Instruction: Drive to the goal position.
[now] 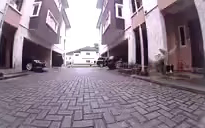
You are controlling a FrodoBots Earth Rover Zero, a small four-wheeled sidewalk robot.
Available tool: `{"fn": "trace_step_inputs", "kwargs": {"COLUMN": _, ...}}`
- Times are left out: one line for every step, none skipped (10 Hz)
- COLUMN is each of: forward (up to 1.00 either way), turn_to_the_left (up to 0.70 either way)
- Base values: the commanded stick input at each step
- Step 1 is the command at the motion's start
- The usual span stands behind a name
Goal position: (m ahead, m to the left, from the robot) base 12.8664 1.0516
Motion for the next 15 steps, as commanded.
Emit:
{"fn": "trace_step_inputs", "kwargs": {"forward": 0.5, "turn_to_the_left": 0.0}}
{"fn": "trace_step_inputs", "kwargs": {"forward": 0.5, "turn_to_the_left": 0.0}}
{"fn": "trace_step_inputs", "kwargs": {"forward": 0.5, "turn_to_the_left": 0.0}}
{"fn": "trace_step_inputs", "kwargs": {"forward": 0.5, "turn_to_the_left": 0.0}}
{"fn": "trace_step_inputs", "kwargs": {"forward": 0.5, "turn_to_the_left": 0.0}}
{"fn": "trace_step_inputs", "kwargs": {"forward": 0.5, "turn_to_the_left": 0.0}}
{"fn": "trace_step_inputs", "kwargs": {"forward": 0.5, "turn_to_the_left": 0.0}}
{"fn": "trace_step_inputs", "kwargs": {"forward": 0.5, "turn_to_the_left": 0.0}}
{"fn": "trace_step_inputs", "kwargs": {"forward": 0.5, "turn_to_the_left": 0.0}}
{"fn": "trace_step_inputs", "kwargs": {"forward": 0.5, "turn_to_the_left": 0.0}}
{"fn": "trace_step_inputs", "kwargs": {"forward": 0.5, "turn_to_the_left": 0.0}}
{"fn": "trace_step_inputs", "kwargs": {"forward": 0.5, "turn_to_the_left": 0.0}}
{"fn": "trace_step_inputs", "kwargs": {"forward": 0.5, "turn_to_the_left": 0.0}}
{"fn": "trace_step_inputs", "kwargs": {"forward": 0.5, "turn_to_the_left": 0.0}}
{"fn": "trace_step_inputs", "kwargs": {"forward": 0.5, "turn_to_the_left": 0.0}}
